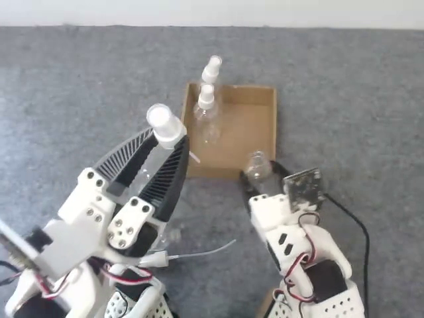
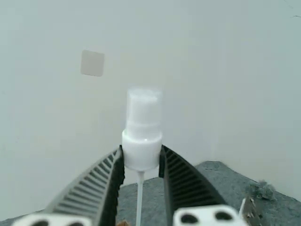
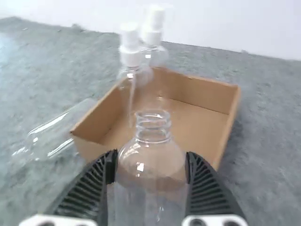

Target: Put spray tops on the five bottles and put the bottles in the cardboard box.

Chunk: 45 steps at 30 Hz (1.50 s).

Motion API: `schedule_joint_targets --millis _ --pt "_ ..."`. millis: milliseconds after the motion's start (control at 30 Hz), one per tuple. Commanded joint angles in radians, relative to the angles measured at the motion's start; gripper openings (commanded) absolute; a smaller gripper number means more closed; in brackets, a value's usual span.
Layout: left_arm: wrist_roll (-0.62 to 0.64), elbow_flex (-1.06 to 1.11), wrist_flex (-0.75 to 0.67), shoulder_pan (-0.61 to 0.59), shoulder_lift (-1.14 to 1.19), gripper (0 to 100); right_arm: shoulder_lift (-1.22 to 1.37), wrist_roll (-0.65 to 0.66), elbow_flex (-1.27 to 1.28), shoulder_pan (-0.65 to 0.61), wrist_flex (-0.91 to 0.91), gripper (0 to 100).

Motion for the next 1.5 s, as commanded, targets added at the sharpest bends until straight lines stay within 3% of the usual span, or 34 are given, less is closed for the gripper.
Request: schedule_joint_targets --millis 0,400,900,1467 --pt "0.051 0.019 -0.089 0.005 -0.003 1 -0.018 0.114 -0.017 -0.107 -0.005 4.8" --pt "0.074 0.050 -0.124 0.003 0.002 1 -0.018 0.166 0.000 -0.166 -0.133 4.8" --pt "0.075 0.205 -0.196 0.006 0.000 1 -0.018 0.287 0.199 -0.186 -0.507 4.8" --pt "0.068 0.306 -0.298 -0.003 -0.006 1 -0.018 0.281 0.199 -0.186 -0.507 4.8"
